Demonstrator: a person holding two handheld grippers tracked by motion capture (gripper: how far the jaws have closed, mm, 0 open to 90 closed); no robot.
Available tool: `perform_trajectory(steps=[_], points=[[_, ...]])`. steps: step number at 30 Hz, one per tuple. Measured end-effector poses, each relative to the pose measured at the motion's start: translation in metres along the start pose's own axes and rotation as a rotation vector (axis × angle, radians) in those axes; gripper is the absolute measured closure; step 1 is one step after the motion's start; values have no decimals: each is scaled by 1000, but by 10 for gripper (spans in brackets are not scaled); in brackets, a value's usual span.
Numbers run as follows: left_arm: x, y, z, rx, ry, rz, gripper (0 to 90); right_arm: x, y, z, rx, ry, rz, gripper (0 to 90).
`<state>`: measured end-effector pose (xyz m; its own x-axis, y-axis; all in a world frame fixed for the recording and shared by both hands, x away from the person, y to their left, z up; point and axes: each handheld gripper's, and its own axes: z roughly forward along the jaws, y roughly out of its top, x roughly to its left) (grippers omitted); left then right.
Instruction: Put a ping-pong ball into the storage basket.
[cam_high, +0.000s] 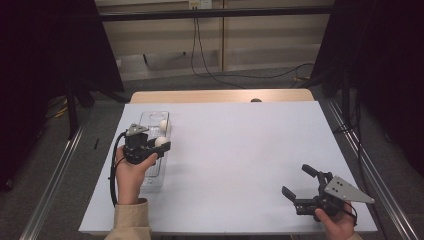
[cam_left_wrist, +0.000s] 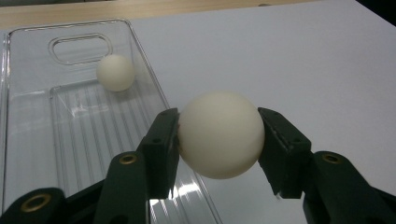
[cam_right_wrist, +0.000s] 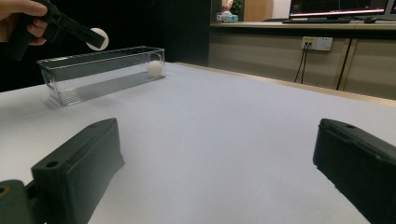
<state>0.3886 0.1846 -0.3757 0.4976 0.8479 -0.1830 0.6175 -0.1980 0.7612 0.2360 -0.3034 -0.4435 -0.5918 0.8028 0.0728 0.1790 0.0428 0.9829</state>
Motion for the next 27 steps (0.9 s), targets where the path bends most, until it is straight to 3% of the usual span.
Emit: perform_trajectory(steps=[27], points=[[11,-3,-8,-18,23,-7,510,1,0,0,4,4,-3,8]])
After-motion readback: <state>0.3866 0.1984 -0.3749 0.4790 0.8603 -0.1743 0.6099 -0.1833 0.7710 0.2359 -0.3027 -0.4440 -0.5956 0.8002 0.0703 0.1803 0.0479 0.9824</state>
